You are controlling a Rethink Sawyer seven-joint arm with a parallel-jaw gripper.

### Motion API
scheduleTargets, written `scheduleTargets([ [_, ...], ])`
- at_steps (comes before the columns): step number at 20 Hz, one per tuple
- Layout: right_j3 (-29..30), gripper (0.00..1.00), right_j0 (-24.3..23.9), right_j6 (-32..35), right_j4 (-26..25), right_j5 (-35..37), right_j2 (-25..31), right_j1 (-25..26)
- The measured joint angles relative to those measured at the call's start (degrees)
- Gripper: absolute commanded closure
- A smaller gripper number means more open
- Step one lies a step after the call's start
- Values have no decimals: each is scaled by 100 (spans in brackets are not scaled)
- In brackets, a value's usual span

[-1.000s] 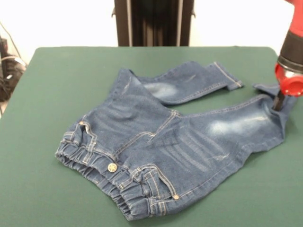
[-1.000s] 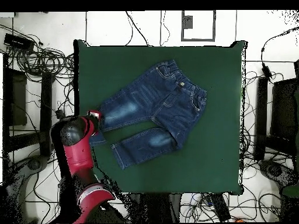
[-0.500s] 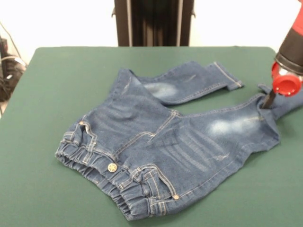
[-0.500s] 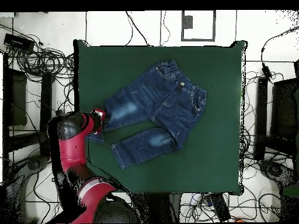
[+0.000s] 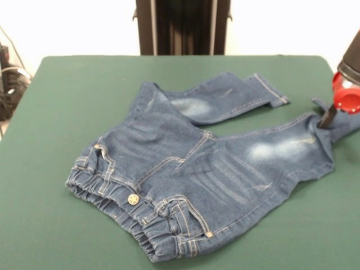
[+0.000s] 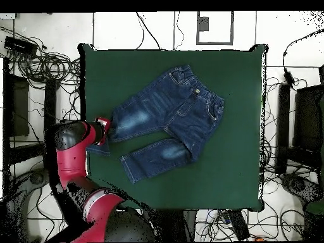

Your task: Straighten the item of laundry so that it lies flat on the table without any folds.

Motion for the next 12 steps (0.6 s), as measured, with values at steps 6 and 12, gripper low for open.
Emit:
scheduleTargets([
  [6,-92,100,1,0,110,-154,152,24],
  [12,-282,100,4,0,413,-563,346,45],
])
